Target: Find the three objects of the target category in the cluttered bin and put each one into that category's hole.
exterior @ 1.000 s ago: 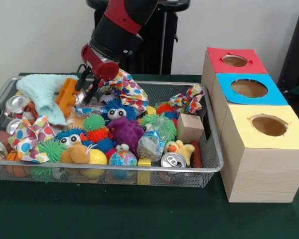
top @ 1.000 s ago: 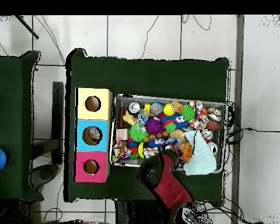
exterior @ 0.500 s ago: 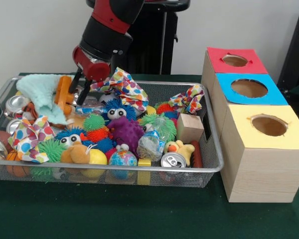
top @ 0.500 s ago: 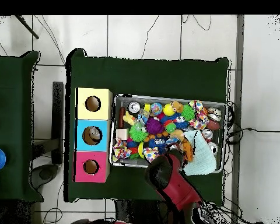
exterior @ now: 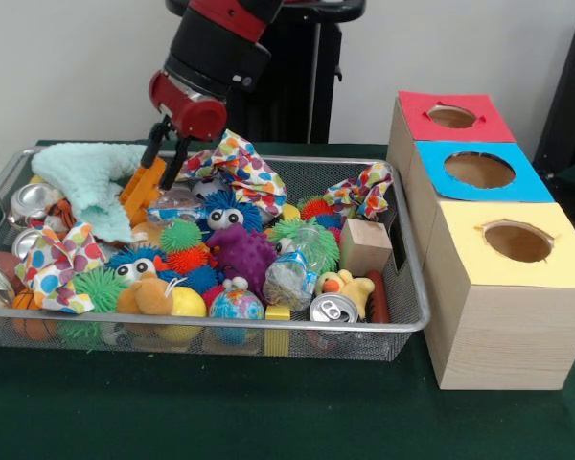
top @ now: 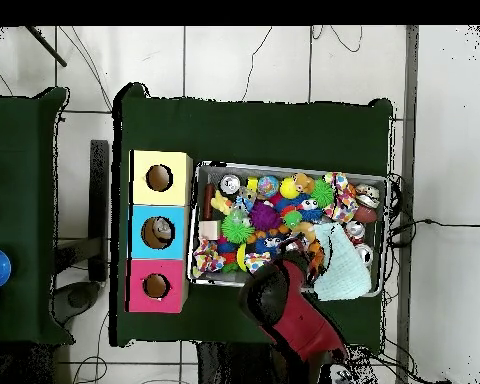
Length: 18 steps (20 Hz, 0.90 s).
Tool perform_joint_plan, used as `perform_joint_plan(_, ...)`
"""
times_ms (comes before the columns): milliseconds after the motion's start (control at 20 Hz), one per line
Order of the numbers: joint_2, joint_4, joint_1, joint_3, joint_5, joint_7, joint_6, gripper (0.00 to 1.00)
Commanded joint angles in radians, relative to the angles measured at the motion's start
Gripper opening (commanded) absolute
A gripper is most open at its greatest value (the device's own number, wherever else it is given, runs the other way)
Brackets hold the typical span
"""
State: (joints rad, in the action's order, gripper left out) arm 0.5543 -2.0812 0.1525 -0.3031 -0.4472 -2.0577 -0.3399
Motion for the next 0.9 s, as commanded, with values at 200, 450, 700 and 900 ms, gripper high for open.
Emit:
perform_joint_plan(200, 0.021, 0.099, -0.052, -0.019, -0.053, -0.095, 0.202, 1.00)
perform_joint_plan(450, -0.031, 0.169, -0.063, -0.048, -0.042, -0.073, 0.261, 1.00)
perform_joint_plan(700, -0.112, 0.234, -0.057, -0.051, -0.052, -0.092, 0.250, 1.00)
perform_joint_plan(900, -0.144, 0.272, -0.029, -0.025, -0.045, -0.118, 0.217, 1.00)
